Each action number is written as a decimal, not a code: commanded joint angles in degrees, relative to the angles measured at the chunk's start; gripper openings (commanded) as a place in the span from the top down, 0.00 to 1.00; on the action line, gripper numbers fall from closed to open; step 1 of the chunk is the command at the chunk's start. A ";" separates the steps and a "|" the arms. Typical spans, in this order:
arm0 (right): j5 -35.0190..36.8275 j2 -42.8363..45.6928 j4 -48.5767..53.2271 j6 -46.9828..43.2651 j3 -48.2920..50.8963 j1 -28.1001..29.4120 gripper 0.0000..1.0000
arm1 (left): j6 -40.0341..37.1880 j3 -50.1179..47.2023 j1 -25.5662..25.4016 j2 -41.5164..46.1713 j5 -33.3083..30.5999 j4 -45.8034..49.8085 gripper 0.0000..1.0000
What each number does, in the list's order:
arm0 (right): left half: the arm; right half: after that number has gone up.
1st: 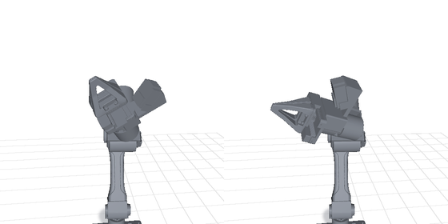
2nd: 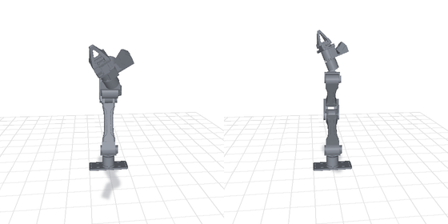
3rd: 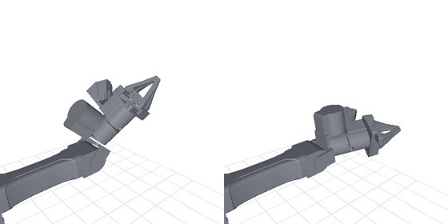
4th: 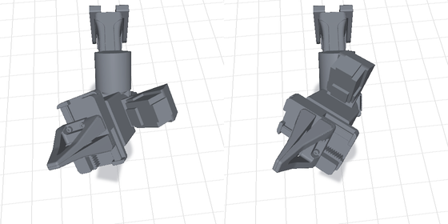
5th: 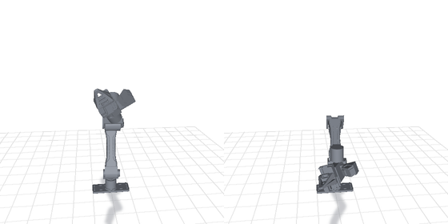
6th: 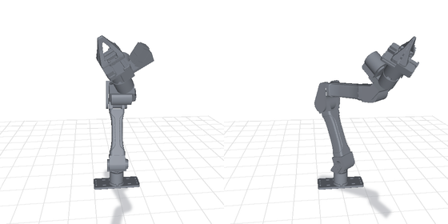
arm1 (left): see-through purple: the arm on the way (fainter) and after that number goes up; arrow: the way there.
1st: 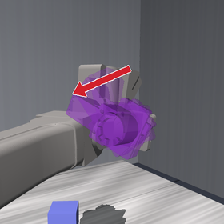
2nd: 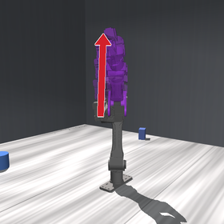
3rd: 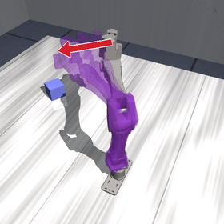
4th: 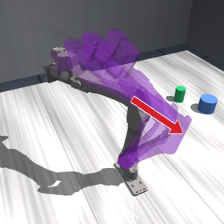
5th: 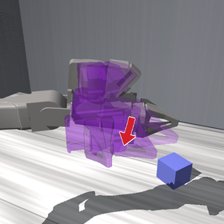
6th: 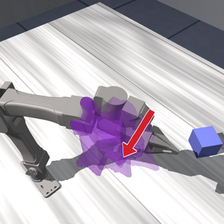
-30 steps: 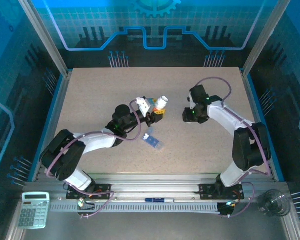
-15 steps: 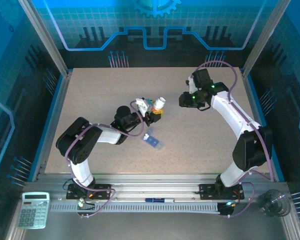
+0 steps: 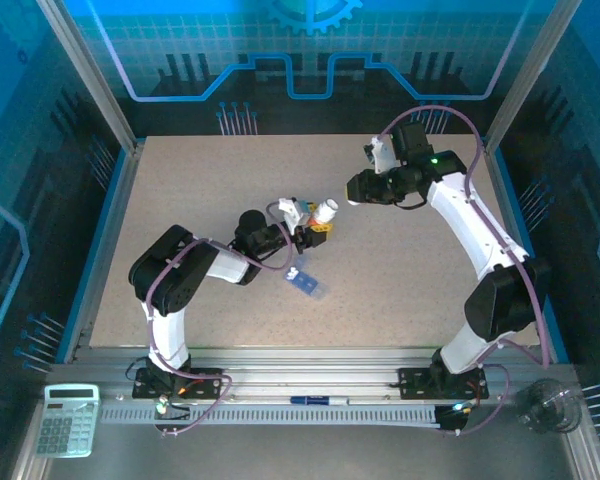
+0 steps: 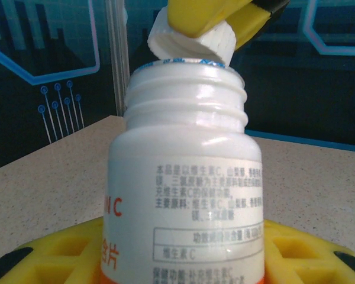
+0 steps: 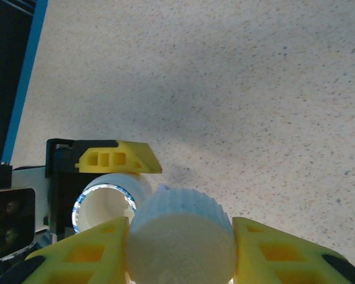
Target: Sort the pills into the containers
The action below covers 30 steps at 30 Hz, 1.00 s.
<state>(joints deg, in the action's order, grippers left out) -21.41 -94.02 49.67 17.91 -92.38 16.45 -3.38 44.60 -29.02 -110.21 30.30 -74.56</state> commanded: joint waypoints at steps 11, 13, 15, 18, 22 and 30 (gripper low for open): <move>-6.32 -2.74 4.12 -3.21 -1.85 2.52 0.59 | -2.91 2.88 0.38 0.79 5.73 3.66 1.00; -6.53 -3.09 3.95 -3.28 -1.43 3.00 0.59 | -2.95 2.96 0.45 0.87 5.82 3.80 1.00; -6.58 -3.43 3.87 -3.32 -1.14 3.45 0.59 | -2.95 3.03 0.40 0.96 5.90 4.02 1.00; -6.58 -3.67 3.60 -3.32 -0.87 4.01 0.59 | -2.93 3.12 0.38 1.05 6.39 4.16 1.00; -6.53 -4.34 3.68 -3.47 -1.03 4.59 0.59 | -2.95 3.21 0.37 1.62 7.17 4.52 1.00; -6.89 -5.72 4.79 -4.77 -1.57 5.09 0.59 | -4.21 3.49 0.40 3.28 9.20 7.27 1.00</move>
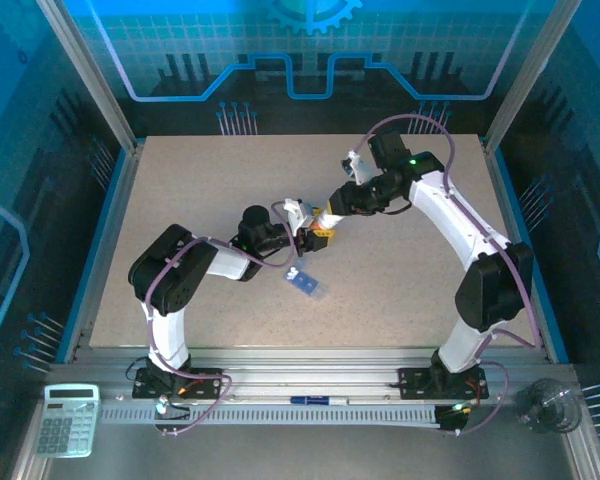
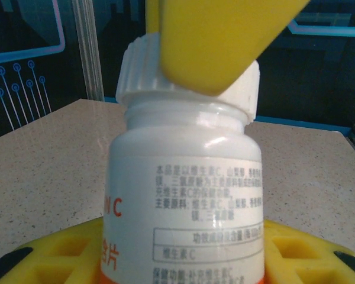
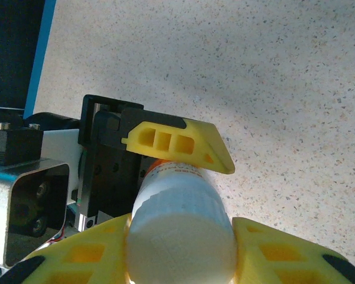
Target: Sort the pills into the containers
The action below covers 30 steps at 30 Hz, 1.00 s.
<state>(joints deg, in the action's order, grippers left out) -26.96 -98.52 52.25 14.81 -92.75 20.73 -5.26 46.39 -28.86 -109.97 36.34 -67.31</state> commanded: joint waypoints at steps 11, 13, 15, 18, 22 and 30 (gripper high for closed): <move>-3.93 -4.34 6.33 -7.78 -3.06 0.67 0.59 | -4.68 2.65 0.26 6.41 8.28 6.13 1.00; -4.82 -3.95 3.94 -5.34 -0.87 0.72 0.59 | -3.11 2.41 0.24 6.47 8.16 4.16 1.00; -6.49 -2.87 0.66 -1.99 1.67 0.85 0.60 | -1.40 2.17 0.23 6.27 7.70 1.74 1.00; -7.95 -0.49 -5.79 5.40 6.65 1.39 0.60 | 0.59 1.81 0.24 6.12 6.60 -1.28 1.00; -7.42 1.70 -10.57 11.73 10.23 2.70 0.60 | 1.53 1.99 0.25 6.12 6.25 -2.10 1.00; -5.18 2.79 -12.78 16.87 12.29 3.75 0.60 | 1.66 2.34 0.27 5.93 5.87 -1.84 1.00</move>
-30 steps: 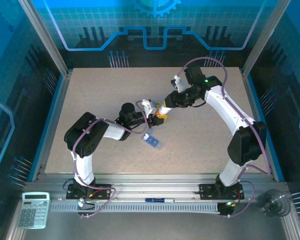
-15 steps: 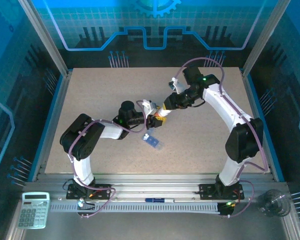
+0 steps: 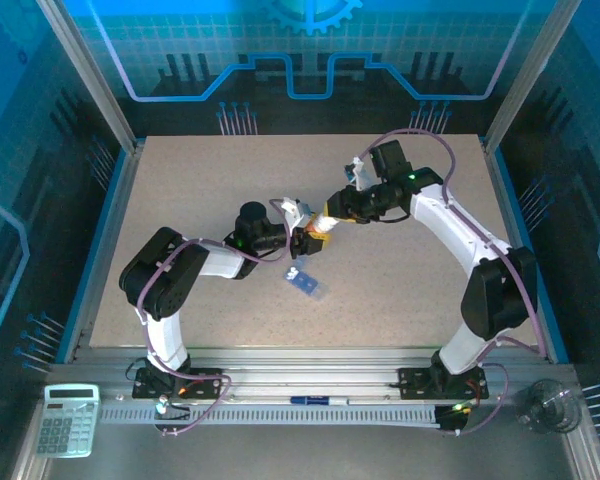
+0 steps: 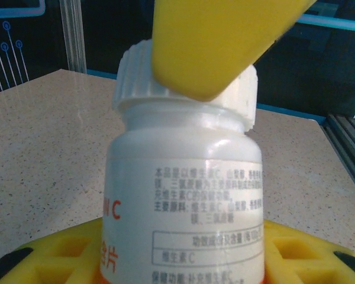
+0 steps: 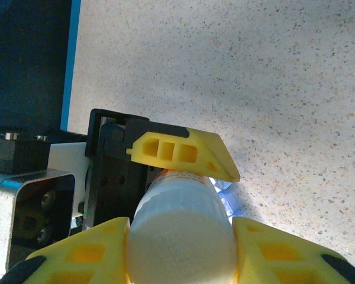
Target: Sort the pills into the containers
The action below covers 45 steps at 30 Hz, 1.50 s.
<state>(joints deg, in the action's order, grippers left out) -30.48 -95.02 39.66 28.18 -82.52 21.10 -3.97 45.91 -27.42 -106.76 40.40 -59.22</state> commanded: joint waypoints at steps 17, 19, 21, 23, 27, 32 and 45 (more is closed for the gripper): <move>3.11 -6.74 7.63 -6.11 -5.16 3.33 0.59 | -1.28 3.77 -1.15 4.11 5.56 -3.97 1.00; 2.63 -7.10 7.58 -5.89 -5.40 3.39 0.59 | -1.22 3.83 -1.21 4.28 5.48 -3.88 1.00; 1.79 -7.12 6.46 -4.82 -4.70 3.60 0.59 | -1.03 4.06 -1.19 4.12 5.54 -3.79 1.00; 0.72 -7.28 5.10 -3.50 -3.61 3.67 0.59 | -0.89 4.18 -1.15 4.17 5.56 -3.71 1.00; -1.94 -5.90 0.01 2.87 0.34 3.75 0.59 | -1.28 4.06 -1.22 4.37 5.09 -2.81 1.00; -1.64 -3.13 -3.84 6.69 2.61 3.89 0.57 | -1.55 3.64 -1.20 4.21 4.31 -2.83 1.00; 3.35 0.78 -0.56 4.52 -1.53 2.86 0.30 | -0.24 2.69 -1.07 3.18 2.36 -4.89 1.00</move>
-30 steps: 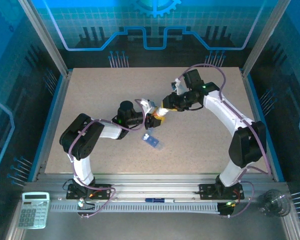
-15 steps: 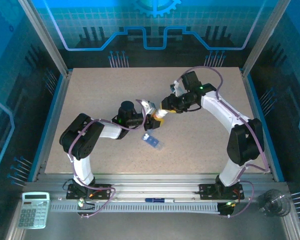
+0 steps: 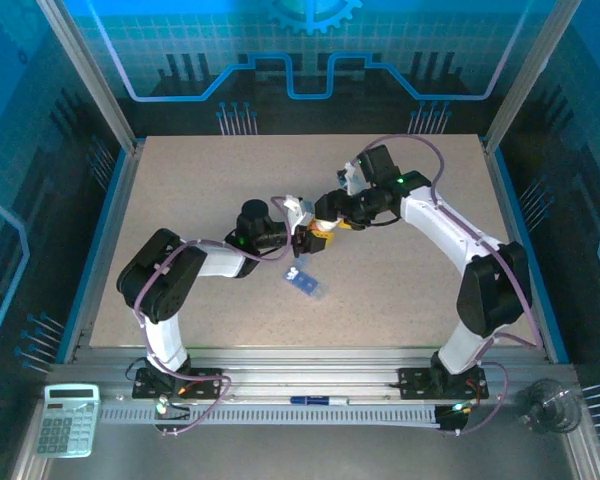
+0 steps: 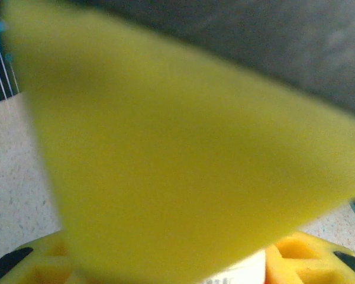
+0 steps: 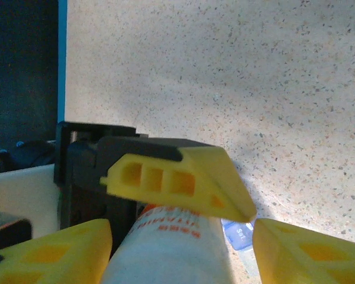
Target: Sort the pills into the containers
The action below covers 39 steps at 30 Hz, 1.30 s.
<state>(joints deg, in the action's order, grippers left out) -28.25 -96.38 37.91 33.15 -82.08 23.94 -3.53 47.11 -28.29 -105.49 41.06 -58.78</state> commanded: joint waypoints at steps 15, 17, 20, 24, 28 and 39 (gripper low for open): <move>-0.11 15.12 -11.13 -0.81 1.84 -5.53 0.05 | 9.66 1.84 0.26 -0.66 -1.74 -16.63 1.00; -0.40 17.61 -16.24 0.38 4.73 -6.74 0.06 | 11.98 2.14 0.32 -1.07 -2.26 -19.08 1.00; -0.28 20.49 -24.15 1.72 9.28 -8.07 0.06 | 15.53 2.91 0.31 -1.56 -3.49 -21.46 1.00; -1.56 20.40 -30.06 0.43 11.76 -8.27 0.09 | 18.33 4.06 0.23 -1.29 -4.97 -21.46 1.00; -1.57 18.96 -32.42 -0.68 12.11 -7.73 0.10 | 19.52 4.72 0.14 -1.14 -5.27 -21.51 1.00; 0.44 13.51 -24.06 -6.92 5.06 -3.43 0.13 | 19.44 4.59 0.17 -1.74 -5.02 -21.46 1.00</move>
<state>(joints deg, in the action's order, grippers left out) -28.73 -82.28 11.09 29.52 -74.24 19.42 15.14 50.37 -28.29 -106.34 36.67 -77.49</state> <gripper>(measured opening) 0.872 0.454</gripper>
